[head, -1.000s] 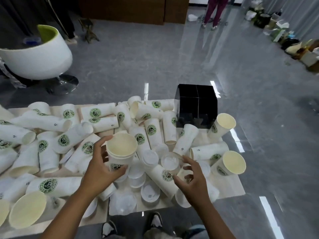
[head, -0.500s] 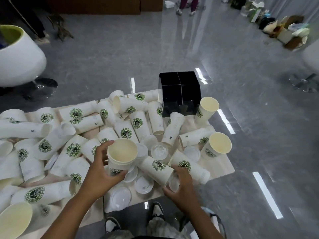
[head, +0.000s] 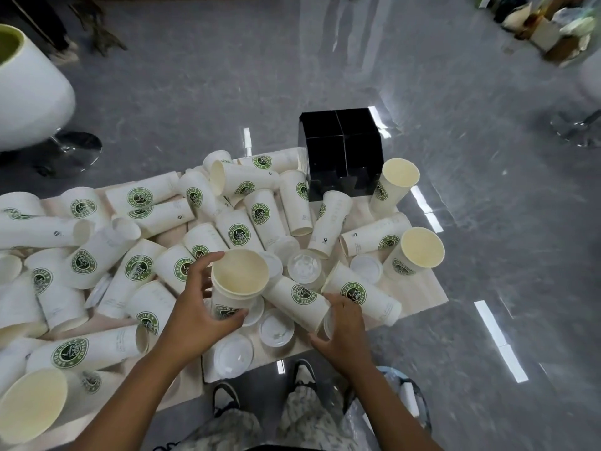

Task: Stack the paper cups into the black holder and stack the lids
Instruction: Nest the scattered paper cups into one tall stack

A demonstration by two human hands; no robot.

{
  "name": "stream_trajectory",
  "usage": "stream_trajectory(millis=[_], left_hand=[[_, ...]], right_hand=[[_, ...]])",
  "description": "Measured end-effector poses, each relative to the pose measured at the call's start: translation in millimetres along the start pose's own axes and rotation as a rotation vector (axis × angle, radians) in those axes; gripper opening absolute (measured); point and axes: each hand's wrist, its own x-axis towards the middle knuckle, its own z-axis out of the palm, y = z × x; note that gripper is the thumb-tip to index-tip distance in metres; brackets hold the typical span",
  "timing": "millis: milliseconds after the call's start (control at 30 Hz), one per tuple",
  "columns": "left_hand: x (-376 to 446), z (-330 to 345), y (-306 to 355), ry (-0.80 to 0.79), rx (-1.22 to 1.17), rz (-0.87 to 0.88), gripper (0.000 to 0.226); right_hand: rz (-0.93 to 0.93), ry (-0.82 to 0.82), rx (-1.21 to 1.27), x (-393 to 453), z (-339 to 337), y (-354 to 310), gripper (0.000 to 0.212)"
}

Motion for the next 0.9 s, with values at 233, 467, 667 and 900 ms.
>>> stream_trajectory(millis=[233,467,667,900], left_hand=[[0.3,-3.0,-0.6,0.012,0.002,-0.006,0.106],[1.0,-5.1,-2.4,0.012,-0.013,-0.004,0.106],[-0.8,-7.5,-5.0,0.009,-0.026,0.000,0.106],[4.6,-11.0,-8.3,0.016,-0.038,0.028,0.105]], right_hand=[[-0.059,0.060,0.131,3.4,-9.0,-9.2,0.078],[-0.087,0.133,0.275,9.5,-17.5,-23.8,0.075],[-0.081,0.159,0.268,17.1,-30.1,-36.2,0.075],[-0.109,0.169,0.222,14.3,-47.0,-41.9,0.076]])
